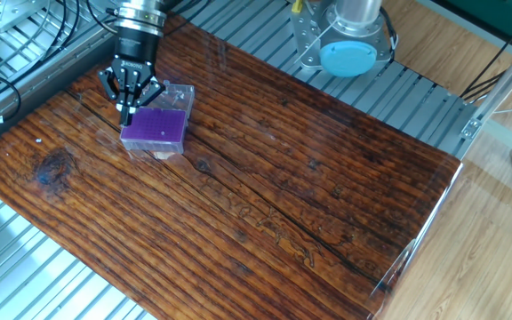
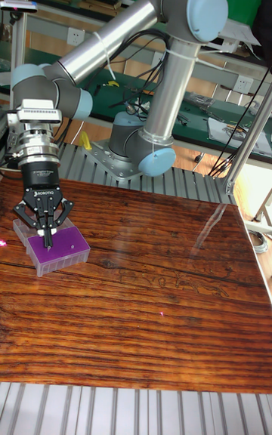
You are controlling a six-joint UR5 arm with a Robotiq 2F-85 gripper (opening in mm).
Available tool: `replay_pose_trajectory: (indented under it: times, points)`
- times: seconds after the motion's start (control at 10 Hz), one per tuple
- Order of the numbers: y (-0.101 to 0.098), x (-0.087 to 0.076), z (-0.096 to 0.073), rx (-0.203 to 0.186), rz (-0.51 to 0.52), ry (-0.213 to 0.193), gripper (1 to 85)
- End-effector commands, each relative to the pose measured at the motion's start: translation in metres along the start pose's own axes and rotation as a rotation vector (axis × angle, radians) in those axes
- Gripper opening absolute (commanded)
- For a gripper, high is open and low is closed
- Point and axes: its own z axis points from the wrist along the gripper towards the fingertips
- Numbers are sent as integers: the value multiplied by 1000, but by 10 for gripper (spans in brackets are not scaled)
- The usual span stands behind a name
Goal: Insert a small pipette tip into the holder for small pipette tips
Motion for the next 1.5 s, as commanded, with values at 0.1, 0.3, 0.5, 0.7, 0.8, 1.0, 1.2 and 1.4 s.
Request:
replay_pose_trajectory:
  times: [0.1, 0.3, 0.5, 0.7, 0.8, 1.0, 1.2, 1.4]
  points:
    - [-3, 1, -2, 2, 13, -21, 10]
    - [-2, 4, -1, 7, 20, -25, 10]
    - [-2, 4, -2, 4, 16, -31, 10]
    - [-5, 7, -2, 2, 13, -29, 10]
    - [-7, 9, -1, 1, 5, -30, 10]
    - [-7, 11, 0, 0, 7, -31, 10]
    - [-6, 10, 3, -5, 10, -34, 10]
    - [-6, 10, 3, -6, 11, -35, 10]
